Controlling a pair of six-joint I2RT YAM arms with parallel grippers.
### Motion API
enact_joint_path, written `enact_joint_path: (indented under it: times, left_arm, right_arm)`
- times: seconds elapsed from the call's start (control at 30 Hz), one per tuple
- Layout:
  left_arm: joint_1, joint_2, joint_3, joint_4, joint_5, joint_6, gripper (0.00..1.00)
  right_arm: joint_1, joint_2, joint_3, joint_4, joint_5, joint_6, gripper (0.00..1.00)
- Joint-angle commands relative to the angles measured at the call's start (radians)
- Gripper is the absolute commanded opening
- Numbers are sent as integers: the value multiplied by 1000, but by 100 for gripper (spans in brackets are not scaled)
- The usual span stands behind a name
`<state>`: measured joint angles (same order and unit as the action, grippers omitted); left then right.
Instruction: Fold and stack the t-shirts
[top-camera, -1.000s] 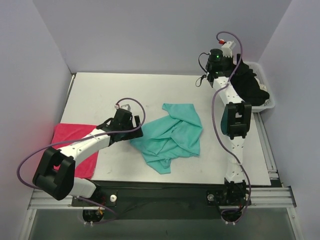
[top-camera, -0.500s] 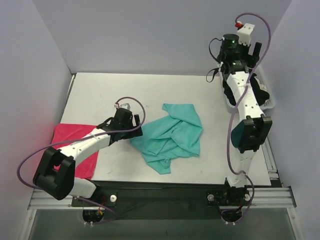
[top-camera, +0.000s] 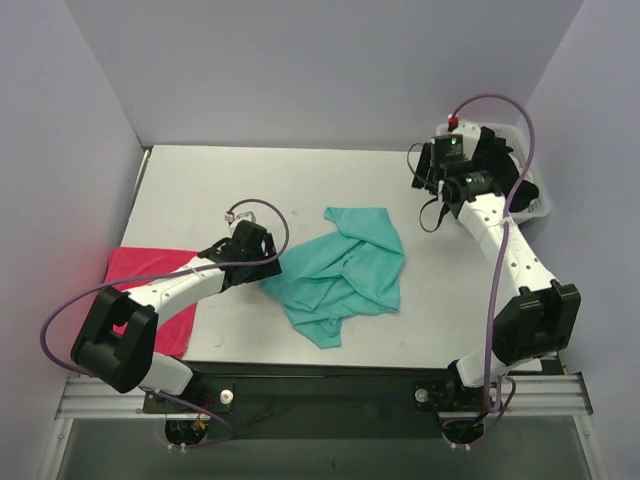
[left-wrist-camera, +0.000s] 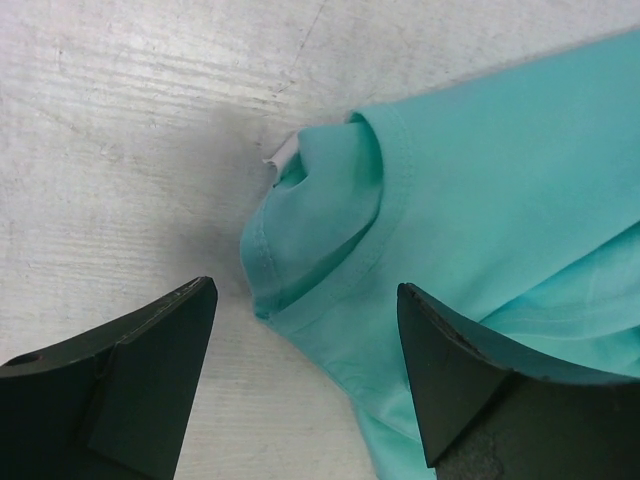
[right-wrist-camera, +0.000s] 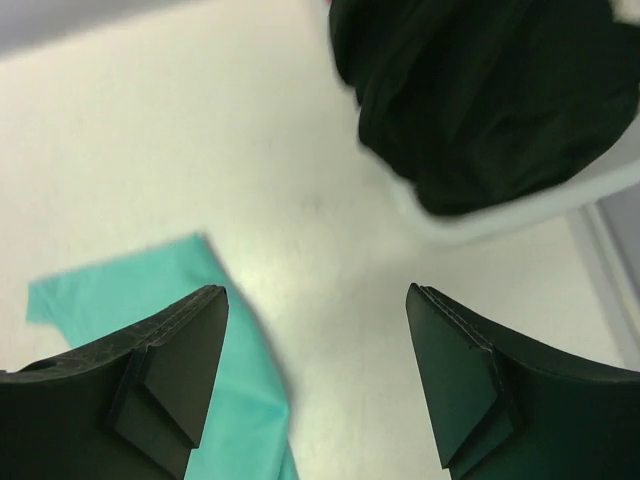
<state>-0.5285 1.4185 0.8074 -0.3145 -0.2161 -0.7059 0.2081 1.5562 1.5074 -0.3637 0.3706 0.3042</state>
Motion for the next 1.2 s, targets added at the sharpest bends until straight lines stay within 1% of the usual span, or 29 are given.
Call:
enact_joint_path:
  times: [0.0,0.07,0.1,0.13,0.2,0.3,0.4,0.47,0.5,0.53,0.57,0.6,0.63,0.67,0.77,0.83,0.93,1.1,1.13,1.17]
  left_arm:
    - [-4,42,-4,40,-32,-36,83]
    - [-4,71,2,55,-26,-40,82]
    - [-4,79,6,60,-23,-40,79]
    - [-4,94,10,63,-20,-38,77]
    - [-4,103,12,71,-9,-43,73]
    - [-4,119,6,84,-5,-49,69]
    - [-4,138,3,89,1,-50,63]
    - [-4,146,-1,92,14,-52,56]
    - [-4,148,-2,94,17,-53,52]
    - [-5,149,-7,98,20,-53,42]
    - [-5,151,-8,103,24,-55,36]
    - [-5,154,-7,104,27,-55,31]
    - [-4,155,-2,98,27,-55,24]
    - [-5,157,1,95,24,-52,13]
    - [-4,149,10,74,5,-53,0]
    - [-4,142,16,52,-11,-53,0]
    - [-2,129,27,31,-57,-53,0]
    - [2,123,55,8,-94,-44,0]
    - [5,122,59,6,-97,-43,0]
    - [7,123,62,3,-98,-38,0]
  right_arm:
    - [43,-111,-131,-35,-71,79,73]
    - [76,-154,-192,-24,-87,82,73]
    - [88,-162,-241,-23,-82,96,72]
    - [106,-177,-268,-20,-88,99,72]
    - [128,-185,-330,-21,-99,108,70]
    - [172,-194,-389,-9,-119,128,70]
    - [224,-194,-455,3,-147,148,68]
    - [255,-194,-493,14,-153,156,67]
    - [293,-194,-503,22,-157,154,68]
    - [316,-194,-513,26,-151,156,67]
    - [336,-193,-527,34,-148,156,67]
    - [382,-193,-532,40,-141,153,67]
    - [405,-189,-533,43,-110,151,67]
    - [425,-188,-533,46,-101,148,67]
    - [503,-168,-533,72,-76,135,66]
    - [542,-131,-520,83,-67,124,66]
    - [583,-64,-489,94,-62,105,63]
    - [643,72,-429,108,-35,76,54]
    - [648,87,-409,109,-32,67,52]
    - [658,100,-401,112,-29,67,51]
